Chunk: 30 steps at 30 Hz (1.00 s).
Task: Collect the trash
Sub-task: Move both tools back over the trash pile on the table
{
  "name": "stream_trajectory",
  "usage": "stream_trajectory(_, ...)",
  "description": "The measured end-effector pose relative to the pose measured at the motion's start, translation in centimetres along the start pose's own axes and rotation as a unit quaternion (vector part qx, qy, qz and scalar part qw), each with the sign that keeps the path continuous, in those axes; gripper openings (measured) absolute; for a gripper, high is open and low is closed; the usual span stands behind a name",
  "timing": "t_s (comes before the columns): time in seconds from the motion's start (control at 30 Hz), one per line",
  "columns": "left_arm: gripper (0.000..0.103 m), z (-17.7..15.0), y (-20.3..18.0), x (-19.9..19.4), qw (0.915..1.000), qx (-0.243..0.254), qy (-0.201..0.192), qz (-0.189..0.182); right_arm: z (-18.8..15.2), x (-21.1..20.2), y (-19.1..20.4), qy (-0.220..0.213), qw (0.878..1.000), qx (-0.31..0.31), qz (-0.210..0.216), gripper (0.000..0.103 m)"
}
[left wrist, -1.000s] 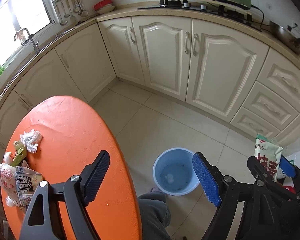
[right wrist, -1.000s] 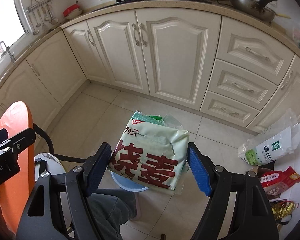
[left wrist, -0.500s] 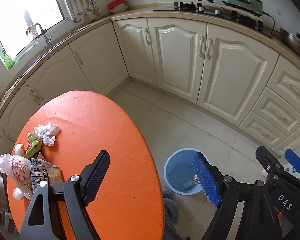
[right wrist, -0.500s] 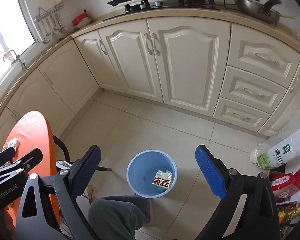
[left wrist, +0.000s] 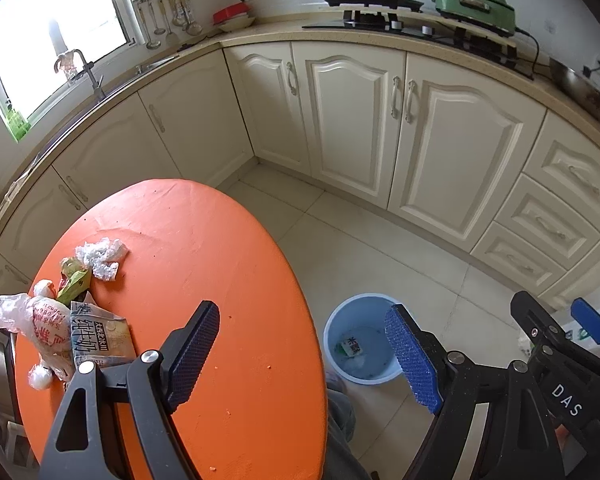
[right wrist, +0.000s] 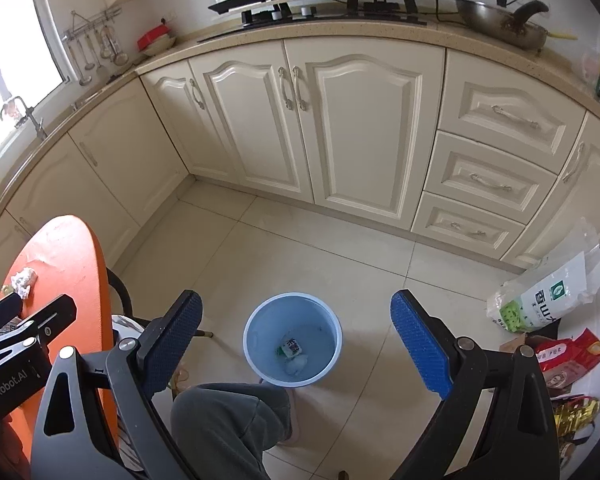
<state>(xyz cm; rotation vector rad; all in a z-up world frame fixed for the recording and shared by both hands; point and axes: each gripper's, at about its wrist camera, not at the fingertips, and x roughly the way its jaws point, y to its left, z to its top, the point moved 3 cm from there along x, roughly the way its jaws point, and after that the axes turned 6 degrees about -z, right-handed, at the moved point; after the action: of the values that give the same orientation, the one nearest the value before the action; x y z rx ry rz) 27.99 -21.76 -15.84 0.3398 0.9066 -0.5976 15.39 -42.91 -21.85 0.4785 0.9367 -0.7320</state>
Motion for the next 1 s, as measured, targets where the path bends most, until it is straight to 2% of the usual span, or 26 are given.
stream_trajectory(0.27, 0.081, -2.6, 1.8, -4.5, 0.9997, -0.011, -0.024, -0.002, -0.9, -4.2, 0.7, -0.027, 1.0, -0.01, 0.001, 0.097)
stream_trajectory(0.53, 0.081, -6.3, 5.5, -10.0, 0.9977, -0.041, -0.054, 0.008, -2.3, -8.8, 3.7, -0.056, 0.998, -0.036, 0.018, 0.097)
stream_trajectory(0.83, 0.081, -11.0, 12.2, -15.1, 0.9901, -0.115, -0.073, 0.033, -4.7, -12.7, 11.2, -0.074, 0.99, -0.101, 0.057, 0.099)
stream_trajectory(1.0, 0.082, -13.6, 16.4, -16.5, 0.9826, -0.168, -0.065, 0.047, -6.4, -14.1, 16.1, -0.076, 0.983, -0.143, 0.08, 0.1)
